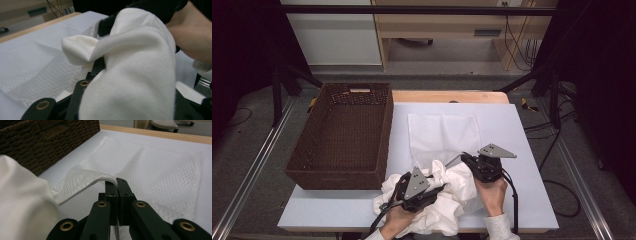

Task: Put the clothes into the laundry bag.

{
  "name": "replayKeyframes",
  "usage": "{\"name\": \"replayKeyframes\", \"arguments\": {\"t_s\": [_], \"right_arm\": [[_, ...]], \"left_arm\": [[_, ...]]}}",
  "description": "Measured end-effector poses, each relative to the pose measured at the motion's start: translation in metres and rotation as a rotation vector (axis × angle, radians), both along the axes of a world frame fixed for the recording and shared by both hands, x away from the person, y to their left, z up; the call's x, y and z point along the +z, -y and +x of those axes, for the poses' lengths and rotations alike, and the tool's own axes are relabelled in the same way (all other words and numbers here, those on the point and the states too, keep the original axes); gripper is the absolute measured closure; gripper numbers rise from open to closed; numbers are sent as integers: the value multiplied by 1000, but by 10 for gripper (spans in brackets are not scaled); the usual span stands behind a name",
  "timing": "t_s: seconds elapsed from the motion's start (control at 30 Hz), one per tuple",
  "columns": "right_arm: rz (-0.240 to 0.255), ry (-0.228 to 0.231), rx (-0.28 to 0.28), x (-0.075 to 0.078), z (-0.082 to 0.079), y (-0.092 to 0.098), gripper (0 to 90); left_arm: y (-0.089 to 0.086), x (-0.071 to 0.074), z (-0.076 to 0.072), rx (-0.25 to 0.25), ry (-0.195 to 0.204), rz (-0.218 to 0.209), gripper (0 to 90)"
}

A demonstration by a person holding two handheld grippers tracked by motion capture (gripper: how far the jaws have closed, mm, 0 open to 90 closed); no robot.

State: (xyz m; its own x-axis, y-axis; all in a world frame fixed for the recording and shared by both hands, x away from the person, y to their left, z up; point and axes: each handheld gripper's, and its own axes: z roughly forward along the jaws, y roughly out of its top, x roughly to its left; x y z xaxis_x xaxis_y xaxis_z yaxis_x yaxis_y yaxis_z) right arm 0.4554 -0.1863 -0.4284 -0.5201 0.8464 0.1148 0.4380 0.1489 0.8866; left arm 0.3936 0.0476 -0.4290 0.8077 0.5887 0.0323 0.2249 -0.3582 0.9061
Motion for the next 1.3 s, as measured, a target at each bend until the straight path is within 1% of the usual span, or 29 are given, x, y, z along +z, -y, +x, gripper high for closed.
{"name": "replayKeyframes", "arguments": {"t_s": [0.13, 0.17, 0.23, 0.33, 0.4, 0.47, 0.5, 0.53, 0.57, 0.63, 0.67, 0.7, 0.73, 0.77, 0.8, 0.83, 0.87, 0.9, 1.0, 1.03, 1.1, 1.17, 1.23, 1.27, 1.3], "right_arm": [[9, -2, 11, -1, -1, -2, 890], [5, -4, 13, -1, -1, -4, 890], [2, 4, 16, -1, -2, -5, 890], [5, 12, 16, 1, -3, -4, 889], [0, 17, 19, 2, -4, -5, 889], [-7, 18, 24, 3, -5, -8, 890], [-14, 18, 23, 2, -5, -9, 889], [-21, 17, 23, 2, -5, -9, 889], [-21, 16, 22, 2, -5, -8, 889], [-15, 19, 21, 2, -5, -7, 889], [-10, 18, 20, 3, -6, -6, 889], [-11, 23, 20, 3, -6, -5, 889], [-11, 23, 20, 3, -6, -5, 889], [-10, 19, 20, 3, -6, -6, 889], [-13, 19, 21, 2, -6, -7, 889], [-15, 18, 22, 2, -6, -8, 890], [-17, 18, 27, 2, -6, -8, 889], [-22, 18, 26, 1, -5, -9, 890], [-24, 20, 23, 1, -6, -10, 890], [-19, 22, 22, 2, -6, -9, 890], [-9, 25, 20, 3, -7, -9, 890], [1, 33, 28, 4, -7, -9, 890], [2, 40, 31, 4, -8, -9, 891], [3, 43, 31, 5, -8, -10, 890], [0, 57, 42, 7, -10, -10, 891]], "left_arm": [[13, -7, 8, 21, -17, 56, 635], [16, -9, 11, 24, -27, 71, 624], [20, -13, 18, 26, -61, 96, 587], [23, -19, 26, 30, -100, 102, 531], [25, -21, 31, 22, -124, 108, 491], [24, -21, 33, 16, -138, 106, 435], [23, -20, 33, 24, -134, 102, 403], [21, -18, 31, 41, -123, 100, 351], [18, -15, 29, 44, -109, 98, 282], [13, -9, 25, 42, -70, 92, 272], [12, -7, 24, 51, -47, 90, 265], [11, -6, 25, 57, -35, 91, 264], [12, -6, 25, 62, -32, 92, 264], [12, -6, 26, 60, -42, 90, 290], [13, -6, 27, 44, -61, 79, 425], [15, -7, 28, 45, -76, 89, 574], [19, -8, 28, 50, -79, 114, 641], [22, -8, 27, 37, -83, 129, 673], [31, -4, 25, -8, -71, 157, 682], [35, -2, 24, -25, -69, 161, 680], [43, 1, 21, -52, -48, 179, 672], [50, 1, 21, -77, -48, 188, 652], [57, -2, 23, -79, -42, 217, 647], [61, -5, 26, -67, -40, 239, 643], [62, -9, 29, -50, -41, 251, 610]]}}
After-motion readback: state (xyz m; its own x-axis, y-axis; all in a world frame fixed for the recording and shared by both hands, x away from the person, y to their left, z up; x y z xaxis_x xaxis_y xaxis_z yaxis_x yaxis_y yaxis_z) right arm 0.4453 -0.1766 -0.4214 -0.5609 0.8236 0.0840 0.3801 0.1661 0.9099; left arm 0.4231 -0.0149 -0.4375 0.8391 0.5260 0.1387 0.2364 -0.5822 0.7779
